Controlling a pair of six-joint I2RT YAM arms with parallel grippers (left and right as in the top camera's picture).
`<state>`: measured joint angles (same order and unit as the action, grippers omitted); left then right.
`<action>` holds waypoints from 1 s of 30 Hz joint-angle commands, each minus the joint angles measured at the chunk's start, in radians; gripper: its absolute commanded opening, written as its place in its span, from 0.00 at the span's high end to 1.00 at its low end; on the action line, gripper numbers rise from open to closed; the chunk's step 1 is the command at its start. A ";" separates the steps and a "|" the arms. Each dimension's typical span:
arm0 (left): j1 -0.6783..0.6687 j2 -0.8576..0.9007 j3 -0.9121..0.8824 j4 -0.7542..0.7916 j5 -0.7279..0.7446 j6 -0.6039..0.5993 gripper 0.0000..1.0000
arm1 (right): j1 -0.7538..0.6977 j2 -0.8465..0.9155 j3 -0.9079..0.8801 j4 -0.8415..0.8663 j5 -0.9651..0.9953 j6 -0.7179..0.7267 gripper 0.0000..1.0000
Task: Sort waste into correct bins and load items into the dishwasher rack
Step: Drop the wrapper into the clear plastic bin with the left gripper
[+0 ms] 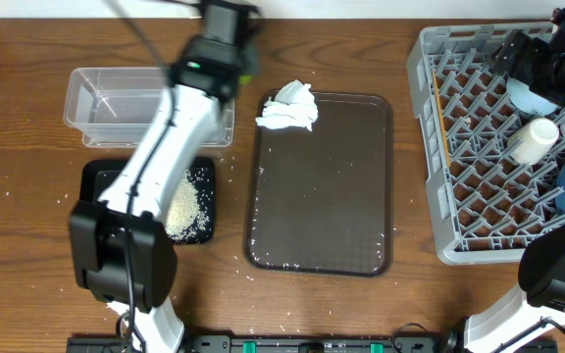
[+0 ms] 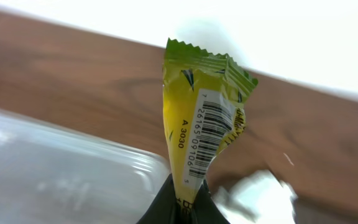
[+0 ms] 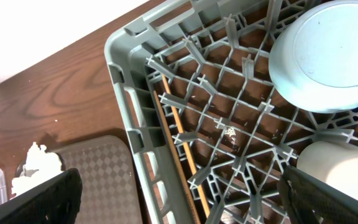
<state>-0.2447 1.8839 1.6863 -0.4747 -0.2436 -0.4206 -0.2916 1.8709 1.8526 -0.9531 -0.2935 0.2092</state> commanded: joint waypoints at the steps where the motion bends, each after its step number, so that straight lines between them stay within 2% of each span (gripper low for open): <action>1: 0.079 0.009 0.002 -0.006 -0.030 -0.223 0.93 | -0.003 -0.012 0.016 -0.002 0.006 0.011 0.01; 2: 0.108 0.009 0.002 -0.007 -0.030 -0.253 0.86 | -0.003 -0.012 0.016 -0.002 0.005 0.011 0.01; 3: 0.129 0.009 0.002 -0.006 -0.026 -0.268 0.66 | -0.003 -0.012 0.016 -0.002 0.005 0.011 0.01; 4: 0.142 0.009 0.002 -0.007 -0.019 -0.274 0.63 | -0.003 -0.012 0.016 -0.002 0.005 0.011 0.01; 7: 0.185 0.009 0.002 -0.025 0.035 -0.273 0.63 | -0.002 -0.012 0.016 -0.002 0.005 0.011 0.01; 9: 0.201 0.009 0.002 -0.042 0.054 -0.274 0.59 | -0.003 -0.012 0.016 -0.002 0.006 0.011 0.01; 10: 0.207 0.009 0.002 -0.055 0.057 -0.273 0.53 | -0.003 -0.012 0.016 -0.002 0.005 0.011 0.01; 12: 0.209 0.009 0.002 -0.068 0.057 -0.273 0.34 | -0.003 -0.012 0.016 -0.002 0.006 0.011 0.01; 15: 0.209 0.009 0.002 -0.072 0.057 -0.274 0.20 | -0.003 -0.012 0.016 -0.002 0.006 0.011 0.01; 20: 0.208 0.009 0.002 -0.077 0.069 -0.310 0.16 | -0.003 -0.012 0.016 -0.002 0.006 0.011 0.01; 22: 0.208 0.009 0.002 -0.073 0.126 -0.318 0.16 | -0.003 -0.012 0.016 -0.002 0.005 0.011 0.01; 24: 0.205 0.009 0.002 -0.065 0.227 -0.314 0.21 | -0.002 -0.012 0.016 -0.002 0.006 0.011 0.01; 26: 0.191 0.010 0.002 -0.044 0.356 -0.241 0.27 | -0.003 -0.012 0.016 -0.002 0.006 0.011 0.01; 30: 0.118 0.013 0.002 0.002 0.557 0.082 0.29 | -0.003 -0.012 0.016 -0.002 0.006 0.011 0.01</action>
<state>-0.0666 1.8881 1.6863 -0.4847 0.1040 -0.5827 -0.2916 1.8709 1.8526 -0.9531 -0.2913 0.2092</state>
